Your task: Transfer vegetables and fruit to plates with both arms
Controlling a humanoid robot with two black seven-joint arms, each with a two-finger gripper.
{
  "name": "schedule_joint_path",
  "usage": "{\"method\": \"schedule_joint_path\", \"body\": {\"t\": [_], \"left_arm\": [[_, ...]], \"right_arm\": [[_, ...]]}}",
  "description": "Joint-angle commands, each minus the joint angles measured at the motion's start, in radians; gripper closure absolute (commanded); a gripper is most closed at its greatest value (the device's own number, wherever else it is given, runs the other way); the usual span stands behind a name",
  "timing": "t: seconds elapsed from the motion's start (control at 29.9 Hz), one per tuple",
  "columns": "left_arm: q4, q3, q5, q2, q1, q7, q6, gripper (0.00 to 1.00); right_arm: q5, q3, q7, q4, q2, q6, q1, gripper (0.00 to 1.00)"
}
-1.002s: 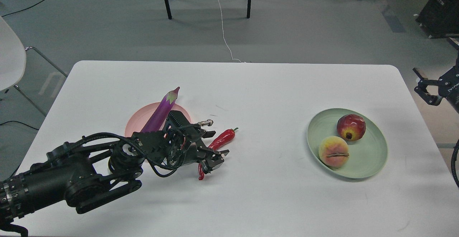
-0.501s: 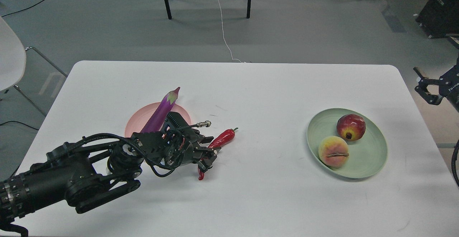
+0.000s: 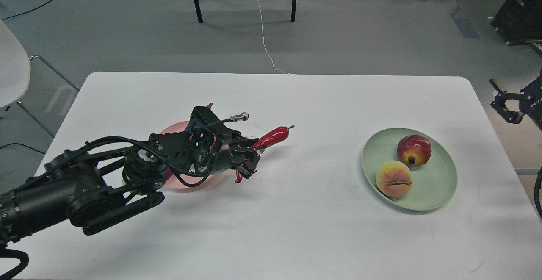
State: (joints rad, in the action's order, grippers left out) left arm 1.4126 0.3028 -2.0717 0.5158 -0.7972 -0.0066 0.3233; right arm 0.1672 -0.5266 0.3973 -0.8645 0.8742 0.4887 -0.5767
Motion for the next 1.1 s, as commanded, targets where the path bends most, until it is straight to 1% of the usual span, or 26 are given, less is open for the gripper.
{"method": "schedule_joint_path", "body": {"t": [0.0, 0.1, 0.2, 0.3, 0.33, 0.4, 0.43, 0.5, 0.57, 0.7, 0.77, 0.8, 0.87, 0.94, 1.07], "left_arm": [[-0.003, -0.007, 0.007, 0.078, -0.001, -0.01, 0.003, 0.87], [-0.003, -0.011, 0.007, 0.141, 0.012, -0.012, 0.0, 0.87], [-0.007, -0.01, 0.01, 0.164, 0.015, -0.01, -0.003, 0.84], [-0.007, -0.011, 0.01, 0.164, 0.021, -0.004, -0.003, 0.73], [-0.007, -0.011, 0.01, 0.164, 0.032, -0.003, -0.003, 0.66], [-0.007, -0.01, 0.007, 0.161, 0.055, -0.003, -0.003, 0.47], [-0.007, -0.01, 0.007, 0.158, 0.059, -0.001, -0.004, 0.41], [-0.007, -0.01, 0.007, 0.155, 0.064, -0.003, -0.006, 0.34], [-0.007, -0.008, 0.009, 0.155, 0.064, -0.006, -0.01, 0.31], [-0.007, -0.001, 0.01, 0.167, 0.062, -0.01, -0.053, 0.23], [-0.007, 0.013, 0.031, 0.17, 0.061, -0.01, -0.088, 0.13], [-0.006, 0.025, 0.066, 0.17, 0.058, -0.009, -0.116, 0.07], [-0.006, 0.068, 0.18, 0.17, 0.059, -0.009, -0.176, 0.03], [-0.007, 0.111, 0.336, 0.17, 0.059, -0.009, -0.214, 0.03], [-0.015, 0.18, 0.686, 0.168, 0.059, -0.01, -0.222, 0.02]], "right_arm": [[0.0, 0.0, 0.0, 0.002, 0.002, 0.0, 0.0, 0.02], [0.0, 0.0, 0.0, 0.002, 0.002, 0.0, 0.001, 0.02], [0.0, 0.0, 0.0, 0.002, 0.0, 0.0, 0.001, 0.02], [0.0, 0.0, 0.0, -0.001, -0.001, 0.0, 0.0, 0.02], [0.0, 0.0, 0.0, -0.002, -0.001, 0.0, 0.0, 0.02], [0.0, 0.0, 0.0, -0.002, -0.001, 0.0, 0.0, 0.02], [0.0, 0.0, 0.0, -0.002, 0.0, 0.0, -0.002, 0.02], [0.0, 0.0, 0.0, -0.002, 0.002, 0.0, -0.002, 0.02], [0.0, 0.0, 0.0, -0.001, 0.003, 0.0, -0.002, 0.02], [0.0, 0.0, 0.0, -0.001, 0.005, 0.0, -0.002, 0.02], [0.0, 0.0, 0.0, -0.001, 0.005, 0.0, -0.002, 0.02], [0.0, 0.0, 0.0, -0.001, 0.005, 0.0, -0.002, 0.02], [0.0, -0.001, 0.0, 0.004, 0.005, 0.0, -0.012, 0.02], [0.0, -0.003, 0.0, 0.012, 0.003, 0.0, -0.037, 0.02], [0.0, -0.059, 0.0, 0.012, -0.004, 0.0, -0.052, 0.02]]}}
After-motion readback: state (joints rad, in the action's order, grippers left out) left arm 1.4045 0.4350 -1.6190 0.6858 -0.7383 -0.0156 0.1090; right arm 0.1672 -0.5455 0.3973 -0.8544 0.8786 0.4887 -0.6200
